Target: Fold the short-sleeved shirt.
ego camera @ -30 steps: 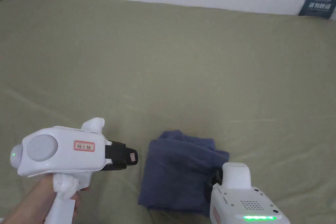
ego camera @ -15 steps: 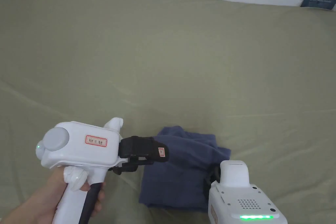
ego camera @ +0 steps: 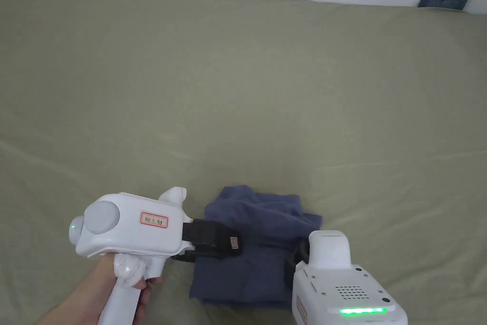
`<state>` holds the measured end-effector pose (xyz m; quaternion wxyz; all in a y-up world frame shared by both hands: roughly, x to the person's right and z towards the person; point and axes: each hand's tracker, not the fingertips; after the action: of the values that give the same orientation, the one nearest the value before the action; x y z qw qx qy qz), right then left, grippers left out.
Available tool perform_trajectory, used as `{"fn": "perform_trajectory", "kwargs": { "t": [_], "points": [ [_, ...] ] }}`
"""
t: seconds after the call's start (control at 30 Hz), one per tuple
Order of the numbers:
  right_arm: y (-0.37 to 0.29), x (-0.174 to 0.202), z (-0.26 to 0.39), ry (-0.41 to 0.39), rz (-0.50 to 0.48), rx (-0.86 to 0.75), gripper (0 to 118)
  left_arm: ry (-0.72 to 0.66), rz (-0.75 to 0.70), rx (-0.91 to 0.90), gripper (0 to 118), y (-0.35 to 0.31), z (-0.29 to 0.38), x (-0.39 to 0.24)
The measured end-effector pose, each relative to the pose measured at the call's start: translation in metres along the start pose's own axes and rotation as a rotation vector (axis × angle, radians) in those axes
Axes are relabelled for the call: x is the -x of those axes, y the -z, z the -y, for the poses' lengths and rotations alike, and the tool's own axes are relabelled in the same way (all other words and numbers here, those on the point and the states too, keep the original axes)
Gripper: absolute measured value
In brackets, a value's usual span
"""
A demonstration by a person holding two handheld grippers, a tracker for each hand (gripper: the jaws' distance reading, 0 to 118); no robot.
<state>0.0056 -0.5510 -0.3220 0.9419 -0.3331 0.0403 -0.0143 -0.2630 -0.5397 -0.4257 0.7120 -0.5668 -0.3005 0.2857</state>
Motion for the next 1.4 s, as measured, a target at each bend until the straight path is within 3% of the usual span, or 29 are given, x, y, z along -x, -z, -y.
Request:
{"fn": "perform_trajectory", "kwargs": {
  "t": [0.17,0.33,0.6,1.0,1.27,1.4],
  "points": [
    [-0.029,-0.001,-0.021,0.018,-0.019,-0.032,6,0.014,-0.03,-0.005,35,-0.01,0.0,-0.012],
    [-0.048,-0.011,-0.027,-0.017,0.003,-0.109,6,0.051,-0.057,-0.016,34,-0.033,0.0,-0.016],
    [-0.048,0.006,-0.038,-0.054,-0.022,-0.175,6,0.002,-0.119,-0.084,34,-0.124,-0.016,0.026],
    [-0.02,0.12,-0.069,-0.182,-0.186,-0.253,6,-0.065,-0.338,-0.204,34,-0.305,-0.053,0.138],
    [0.019,0.233,-0.105,-0.304,-0.344,-0.305,6,-0.139,-0.428,-0.224,34,-0.391,-0.089,0.233],
    [0.037,0.284,-0.114,-0.299,-0.415,-0.289,6,-0.156,-0.472,-0.23,34,-0.416,-0.099,0.256]
  ]
}}
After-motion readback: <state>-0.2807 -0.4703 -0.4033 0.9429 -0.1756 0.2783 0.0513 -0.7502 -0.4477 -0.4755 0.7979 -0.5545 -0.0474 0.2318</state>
